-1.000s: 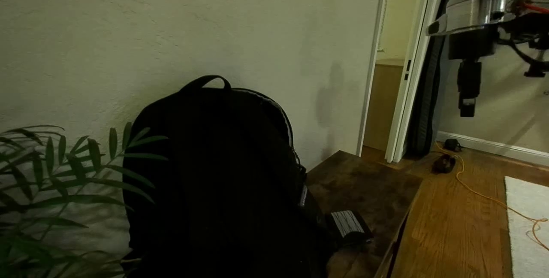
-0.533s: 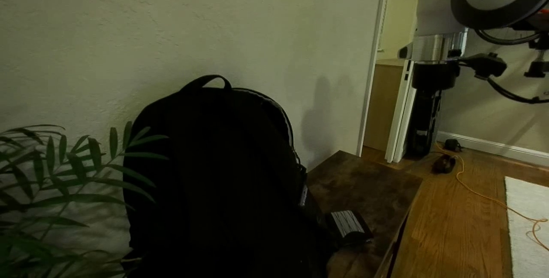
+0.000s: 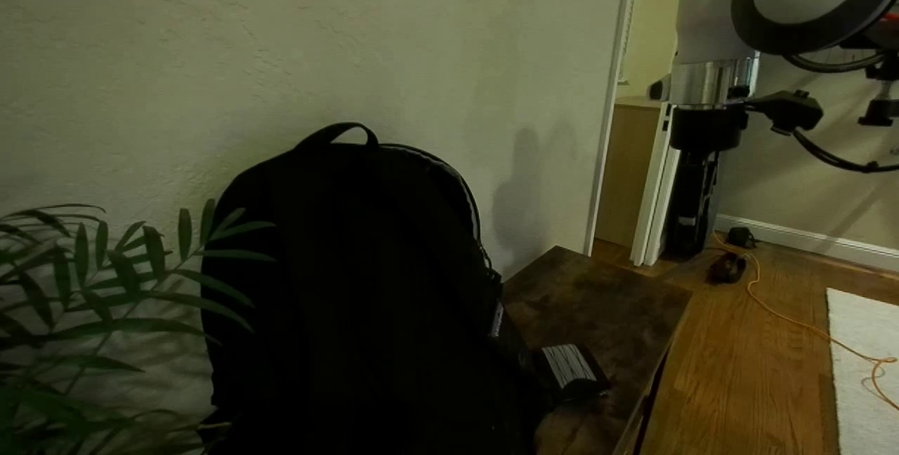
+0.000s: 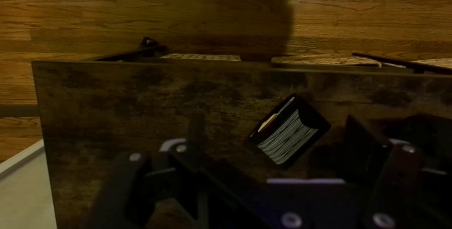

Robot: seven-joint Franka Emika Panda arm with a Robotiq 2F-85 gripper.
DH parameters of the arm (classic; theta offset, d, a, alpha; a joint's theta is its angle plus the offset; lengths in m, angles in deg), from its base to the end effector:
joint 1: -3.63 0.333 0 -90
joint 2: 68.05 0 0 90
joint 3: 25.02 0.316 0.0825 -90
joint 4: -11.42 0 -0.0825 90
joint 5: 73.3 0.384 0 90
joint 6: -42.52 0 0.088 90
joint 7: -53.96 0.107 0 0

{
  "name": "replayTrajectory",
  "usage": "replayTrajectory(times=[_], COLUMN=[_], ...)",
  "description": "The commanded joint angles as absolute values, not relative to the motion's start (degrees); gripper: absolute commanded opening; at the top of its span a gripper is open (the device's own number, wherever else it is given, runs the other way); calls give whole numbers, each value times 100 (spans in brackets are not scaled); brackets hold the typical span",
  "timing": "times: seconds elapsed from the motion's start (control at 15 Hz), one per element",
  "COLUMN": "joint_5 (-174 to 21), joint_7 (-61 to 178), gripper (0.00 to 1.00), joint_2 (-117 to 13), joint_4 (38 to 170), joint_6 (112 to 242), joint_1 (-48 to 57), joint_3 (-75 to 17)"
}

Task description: Put the wallet in the bag

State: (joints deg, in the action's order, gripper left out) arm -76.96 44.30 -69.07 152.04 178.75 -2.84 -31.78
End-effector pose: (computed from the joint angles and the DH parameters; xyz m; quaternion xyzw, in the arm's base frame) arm 0.4575 -0.1082 0.2994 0.9993 -0.0074 -0.0329 0.0141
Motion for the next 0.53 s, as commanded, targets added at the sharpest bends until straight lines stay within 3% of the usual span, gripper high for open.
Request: replayTrajectory(times=[0.0,0.47], joint_5=[-7600,-6814], joint_7=[4510,4576], gripper=[100,100], joint_2=[-6722,-5876], joint_4=[15194,15085], joint_6=[18067,18772], joint_1=[-269,-266], joint_3=[-3155,-3001])
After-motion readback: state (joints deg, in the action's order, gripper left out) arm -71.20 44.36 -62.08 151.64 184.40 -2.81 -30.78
